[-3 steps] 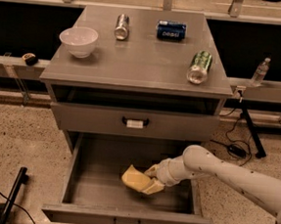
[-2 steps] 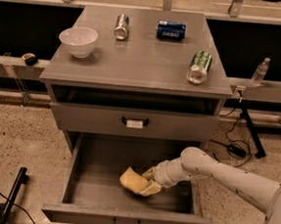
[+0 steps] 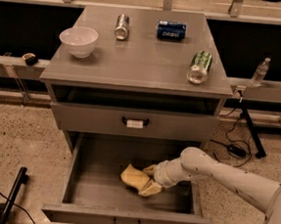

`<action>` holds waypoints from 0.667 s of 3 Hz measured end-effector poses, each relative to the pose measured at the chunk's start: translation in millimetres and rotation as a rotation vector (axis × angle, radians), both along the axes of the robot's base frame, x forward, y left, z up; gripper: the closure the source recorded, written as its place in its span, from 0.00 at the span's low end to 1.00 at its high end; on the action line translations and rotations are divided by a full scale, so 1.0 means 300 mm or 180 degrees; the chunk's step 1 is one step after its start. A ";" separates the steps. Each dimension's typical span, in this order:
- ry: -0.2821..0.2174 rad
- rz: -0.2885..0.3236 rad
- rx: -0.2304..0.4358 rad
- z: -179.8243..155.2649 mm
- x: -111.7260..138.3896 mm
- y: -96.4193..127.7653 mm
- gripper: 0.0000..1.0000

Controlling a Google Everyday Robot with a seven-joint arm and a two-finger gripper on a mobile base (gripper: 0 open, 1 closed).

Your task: Place sponge into middle drawer

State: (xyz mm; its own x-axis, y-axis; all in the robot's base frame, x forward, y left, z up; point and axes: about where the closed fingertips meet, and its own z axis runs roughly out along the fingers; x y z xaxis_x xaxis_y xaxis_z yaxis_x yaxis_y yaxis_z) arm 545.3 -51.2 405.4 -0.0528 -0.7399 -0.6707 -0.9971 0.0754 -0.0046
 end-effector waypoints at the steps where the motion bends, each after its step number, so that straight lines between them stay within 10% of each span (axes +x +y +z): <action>1: 0.0000 0.0001 0.0000 0.000 0.000 0.000 0.00; 2: -0.0046 0.0083 -0.0024 0.040 -0.009 0.016 0.00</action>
Offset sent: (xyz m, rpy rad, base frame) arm -0.0037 0.0077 0.0306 -0.0202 -0.0393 0.0541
